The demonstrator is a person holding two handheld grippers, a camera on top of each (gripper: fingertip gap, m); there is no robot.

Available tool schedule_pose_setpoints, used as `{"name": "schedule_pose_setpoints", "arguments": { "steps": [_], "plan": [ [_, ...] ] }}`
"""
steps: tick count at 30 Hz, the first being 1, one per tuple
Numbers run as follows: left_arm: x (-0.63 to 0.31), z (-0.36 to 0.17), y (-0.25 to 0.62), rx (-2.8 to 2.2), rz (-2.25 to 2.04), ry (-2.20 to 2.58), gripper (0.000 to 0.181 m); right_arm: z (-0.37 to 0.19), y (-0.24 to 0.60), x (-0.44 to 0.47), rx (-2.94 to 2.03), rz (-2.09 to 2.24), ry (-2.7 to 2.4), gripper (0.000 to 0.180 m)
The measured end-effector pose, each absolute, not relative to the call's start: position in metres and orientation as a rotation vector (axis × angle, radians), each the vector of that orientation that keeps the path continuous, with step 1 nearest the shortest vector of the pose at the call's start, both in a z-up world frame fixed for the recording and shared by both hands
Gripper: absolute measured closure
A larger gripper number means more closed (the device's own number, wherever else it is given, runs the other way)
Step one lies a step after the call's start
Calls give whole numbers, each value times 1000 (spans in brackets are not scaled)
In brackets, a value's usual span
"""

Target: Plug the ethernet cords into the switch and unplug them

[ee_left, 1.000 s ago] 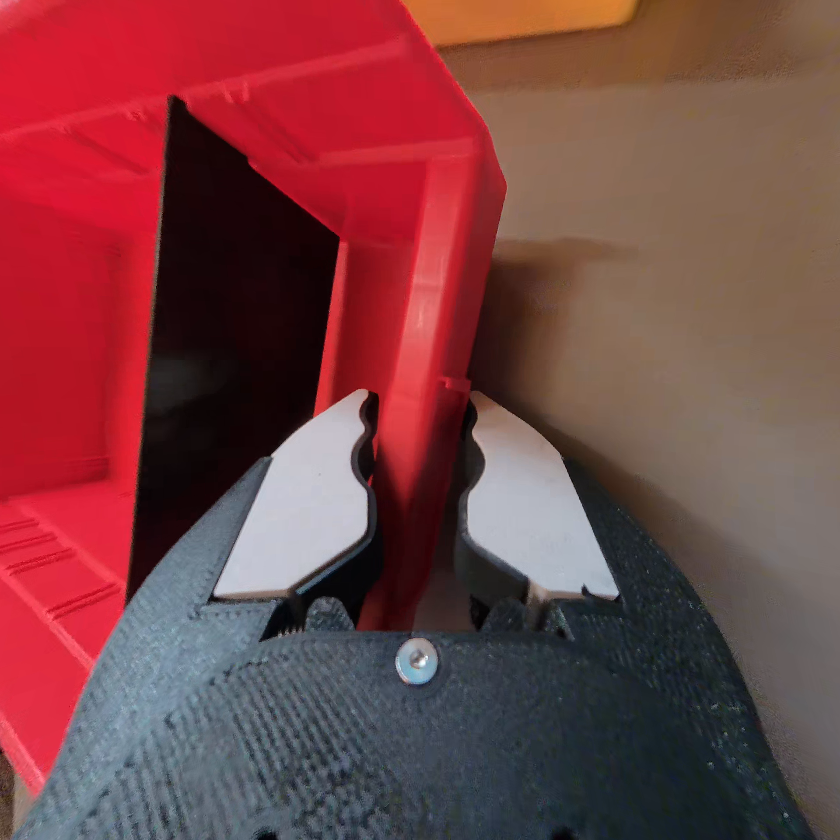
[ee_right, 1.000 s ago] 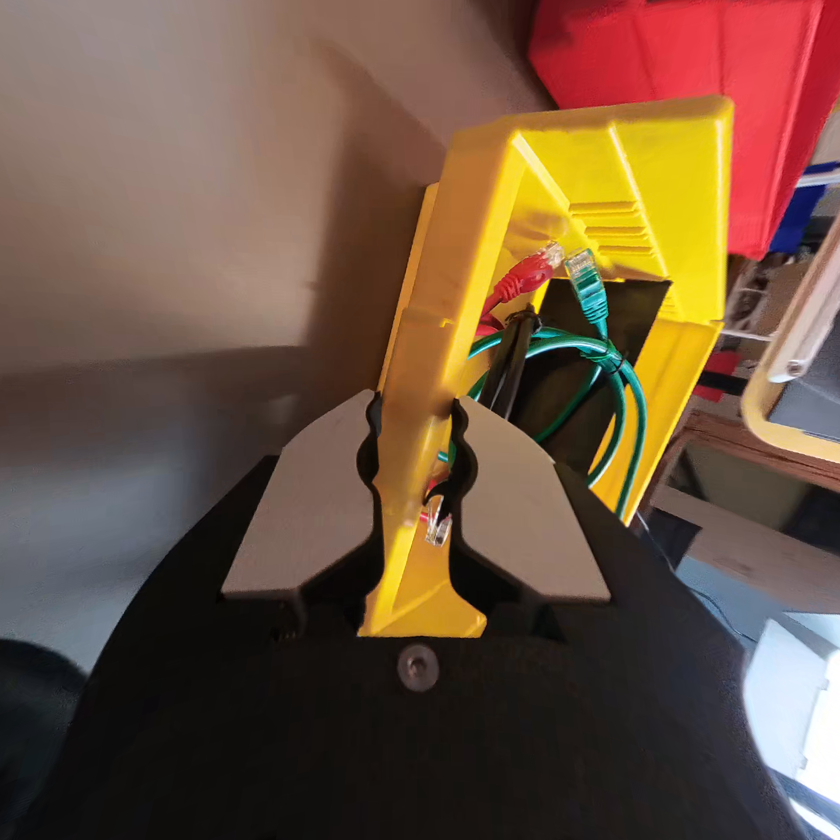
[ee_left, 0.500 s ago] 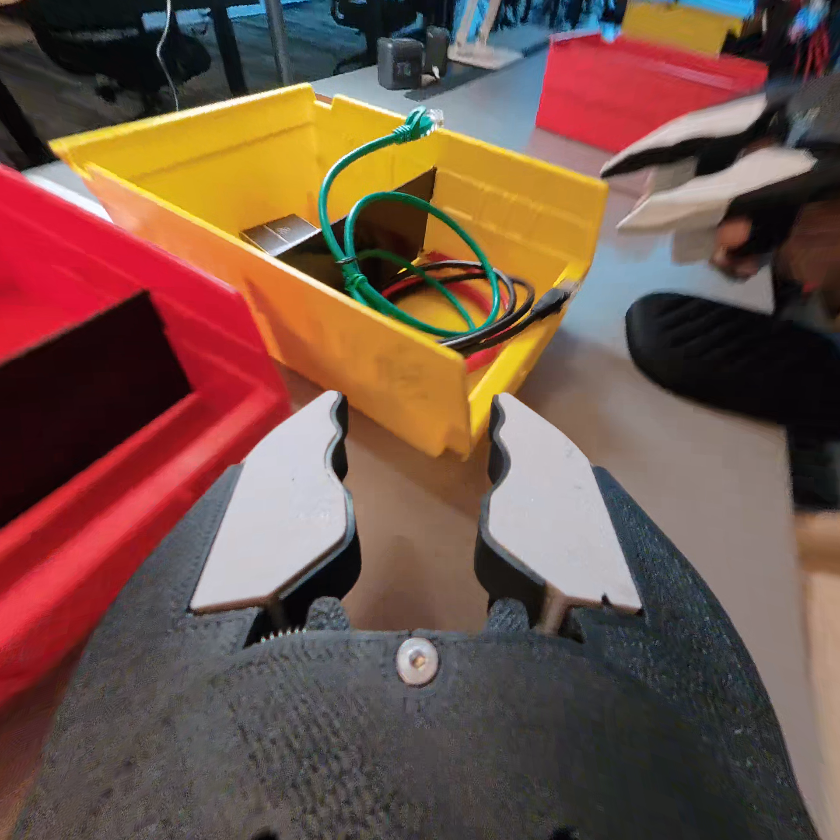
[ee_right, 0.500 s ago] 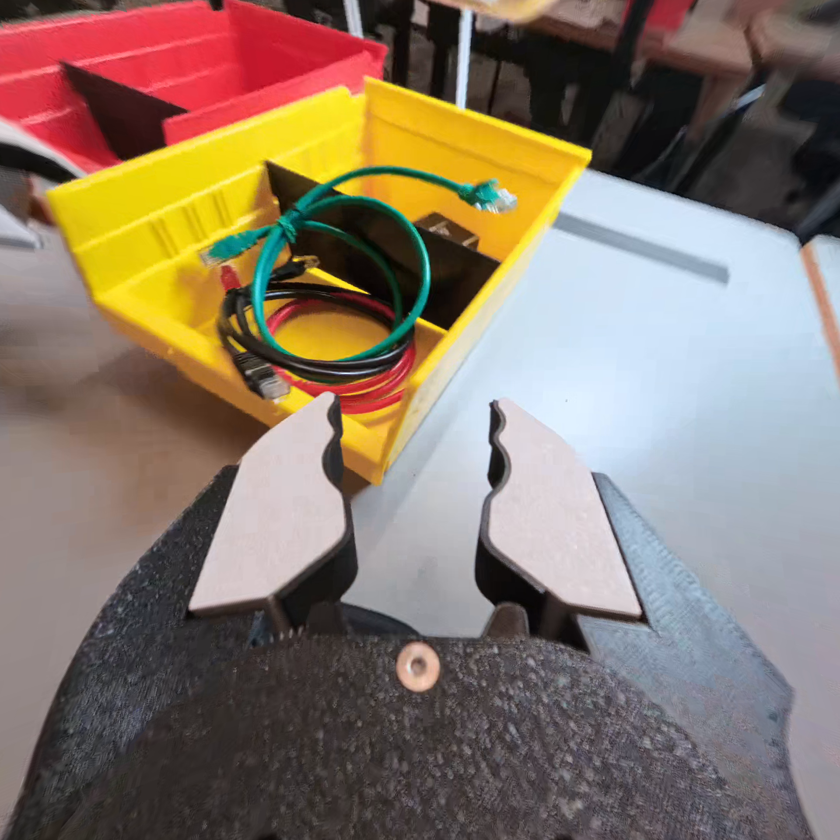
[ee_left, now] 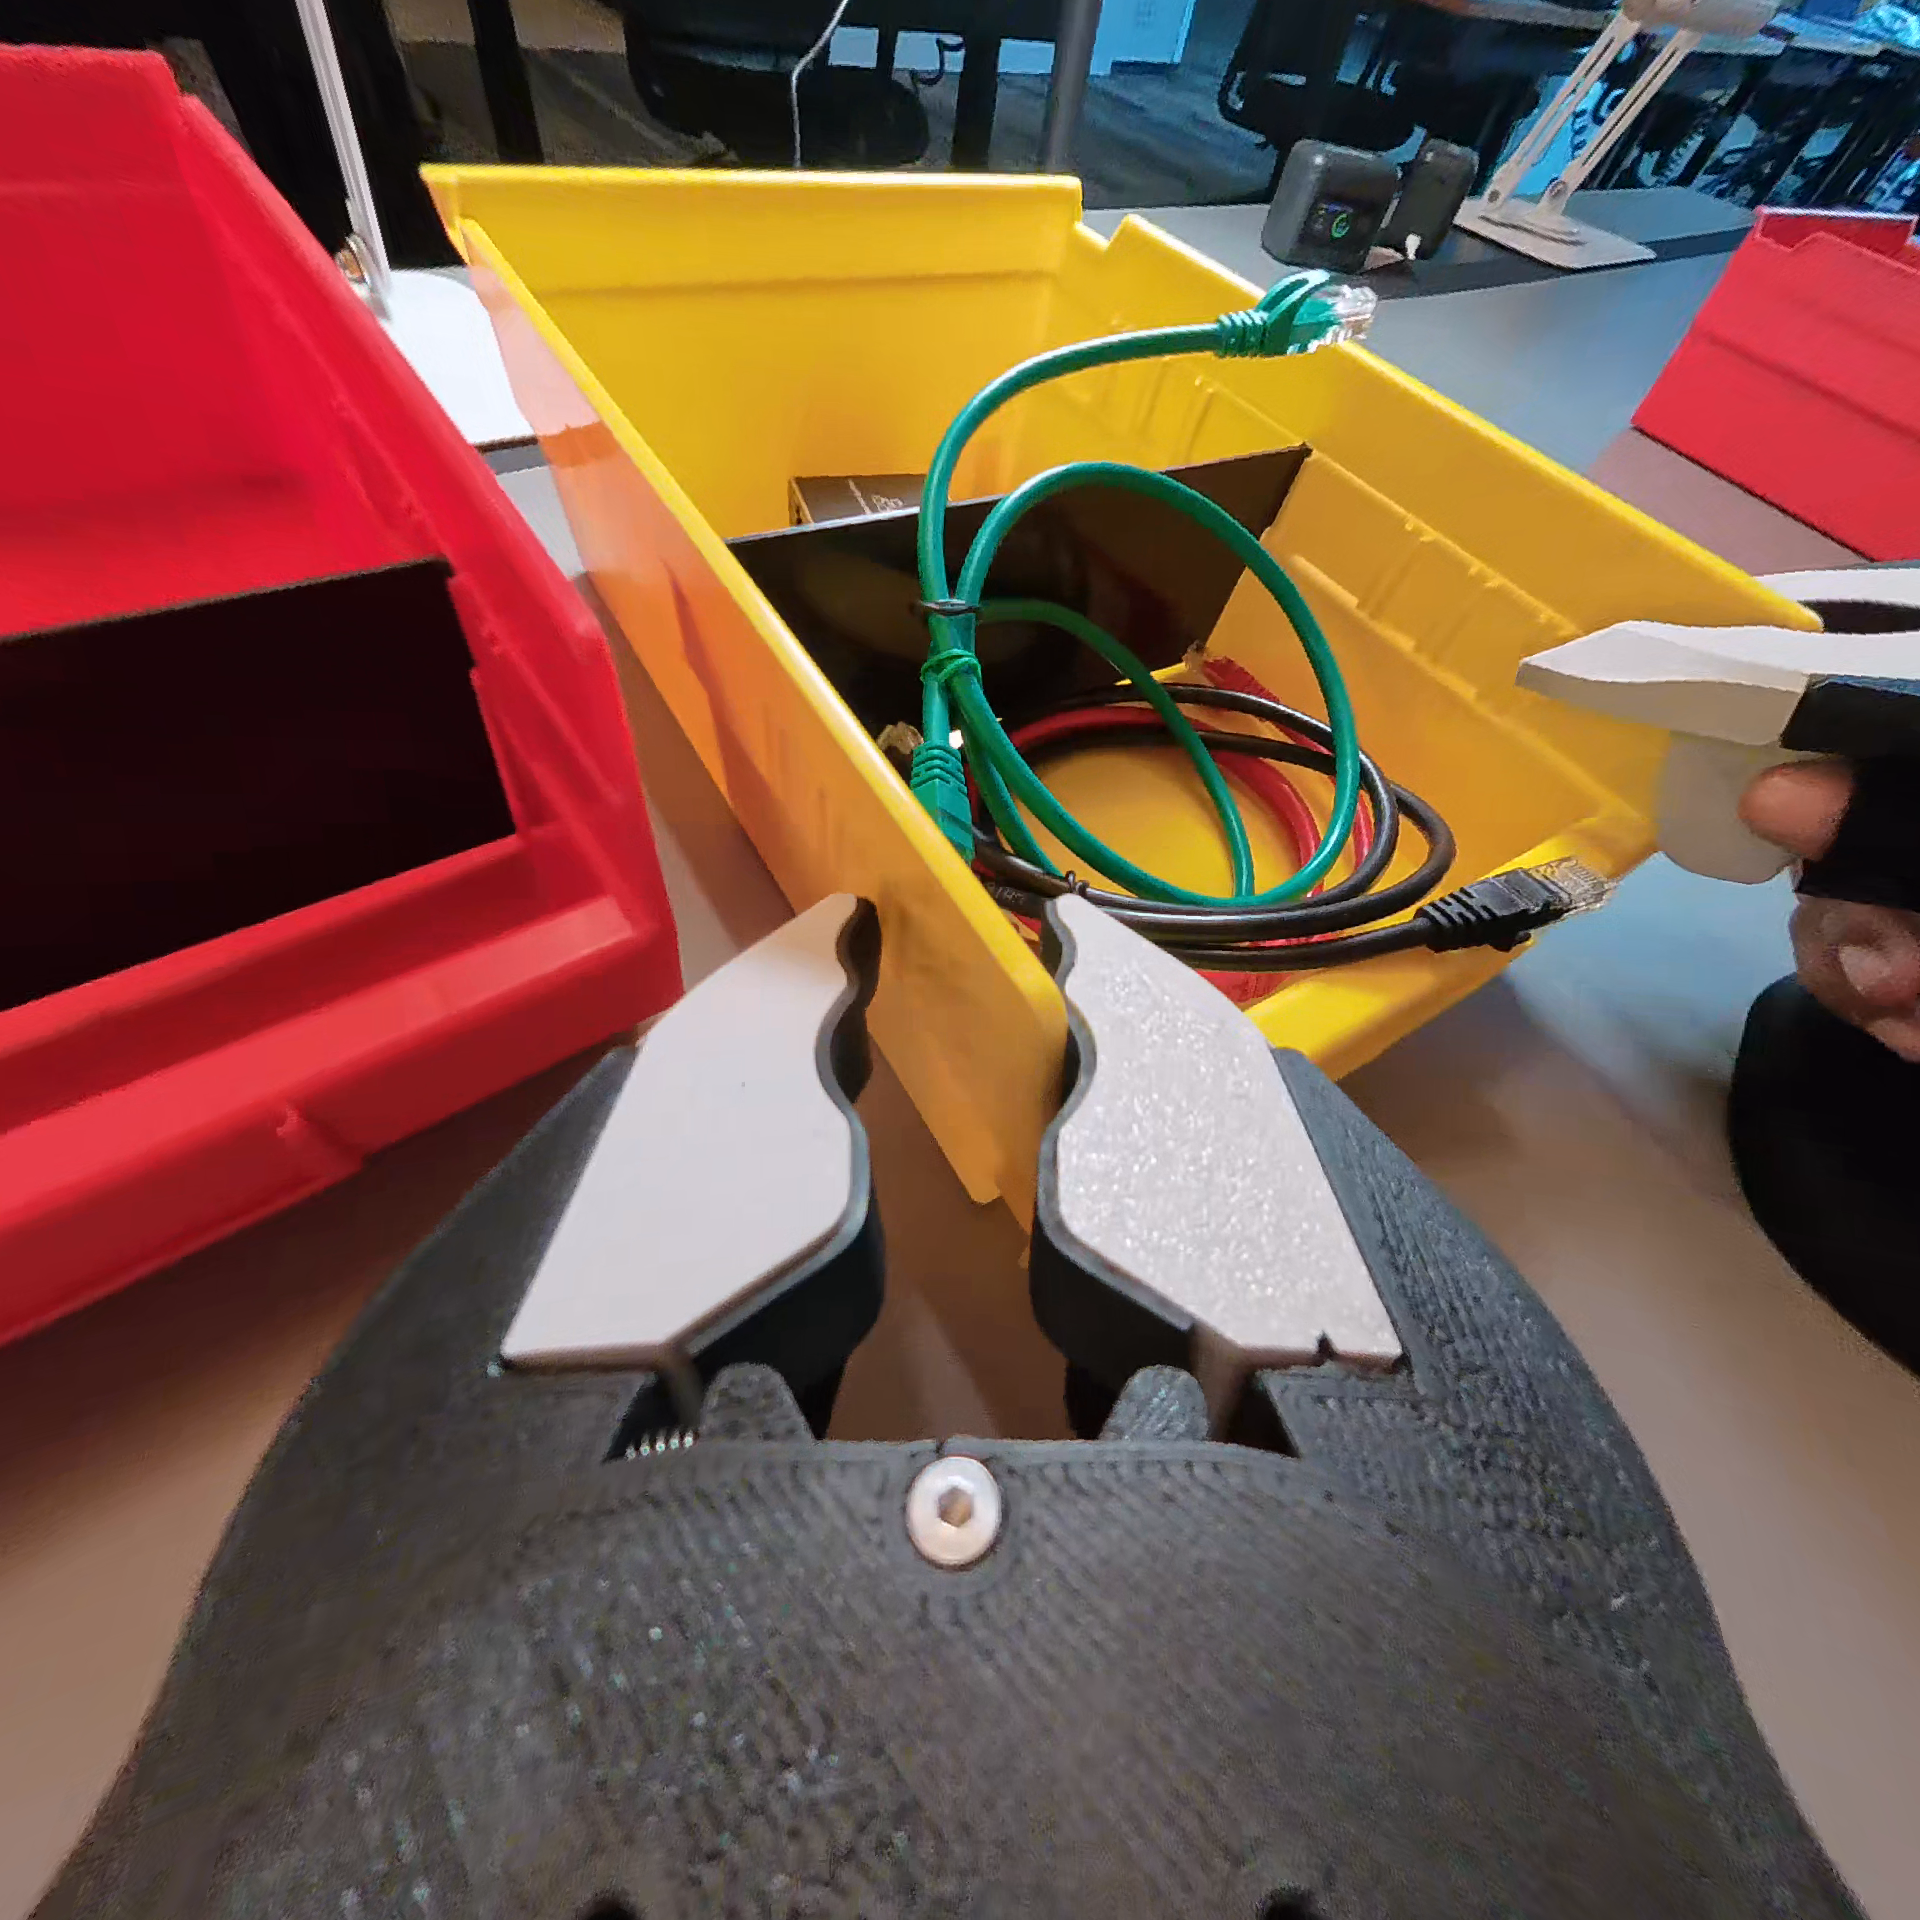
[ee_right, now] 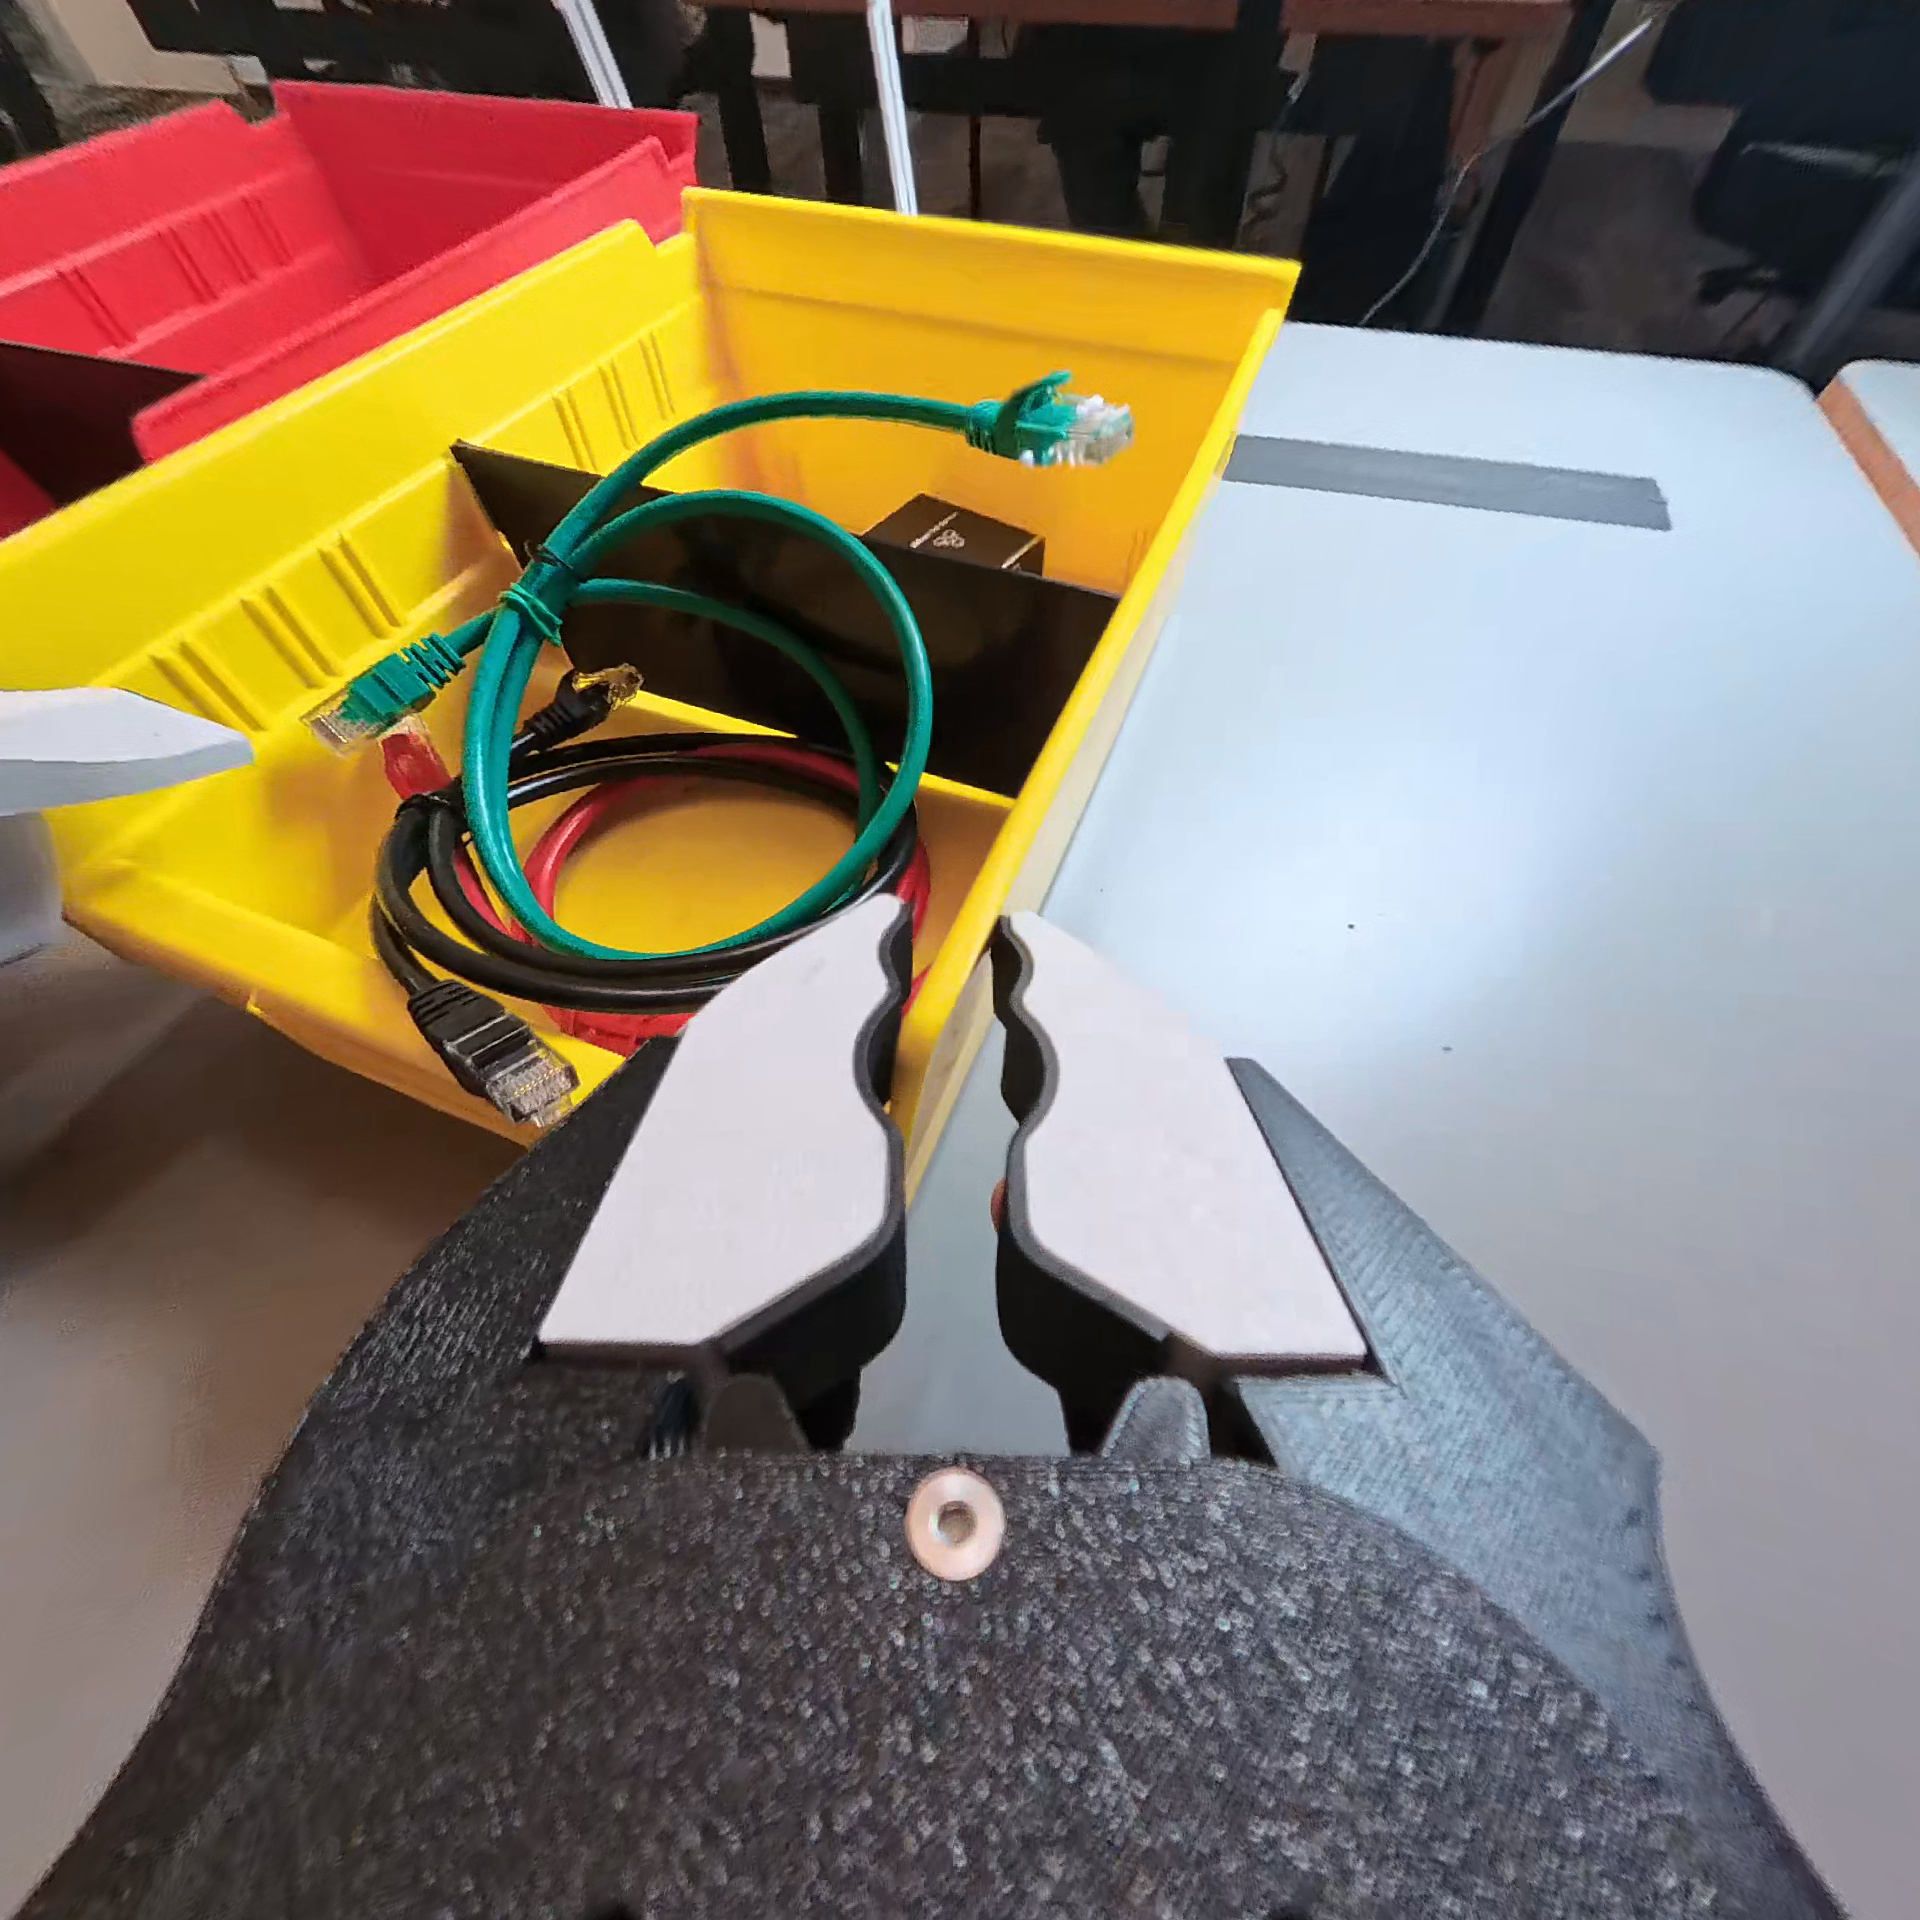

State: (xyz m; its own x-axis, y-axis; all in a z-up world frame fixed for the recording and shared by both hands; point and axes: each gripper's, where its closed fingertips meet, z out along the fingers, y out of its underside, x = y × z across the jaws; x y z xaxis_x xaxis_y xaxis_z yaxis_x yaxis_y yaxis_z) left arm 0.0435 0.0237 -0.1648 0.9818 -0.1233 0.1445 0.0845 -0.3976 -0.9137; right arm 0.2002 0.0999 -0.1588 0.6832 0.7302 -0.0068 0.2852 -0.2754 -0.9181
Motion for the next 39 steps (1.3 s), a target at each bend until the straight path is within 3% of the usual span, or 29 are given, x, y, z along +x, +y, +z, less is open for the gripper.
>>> {"name": "schedule_pose_setpoints", "arguments": {
  "steps": [4,10,14,19,29,39],
  "plan": [
    [40,-141,14,-1905,-206,36,153,-129,84,198,-1754,510,-793,165],
    [9,-62,-23,-1737,-75,35,156,-43,48,163,-1523,524,-844,163],
    [-46,-19,-67,-1668,56,-38,158,-3,19,97,-1400,626,-918,162],
    [-133,1,-146,-1649,213,-197,158,9,-33,-11,-1329,819,-1051,162],
    [-268,-64,-273,-1779,410,-445,160,-77,-132,-175,-1357,1058,-1308,158],
    [-286,-164,-232,-1903,198,-415,155,-158,-103,-175,-1499,964,-1353,154]
  ]
}}
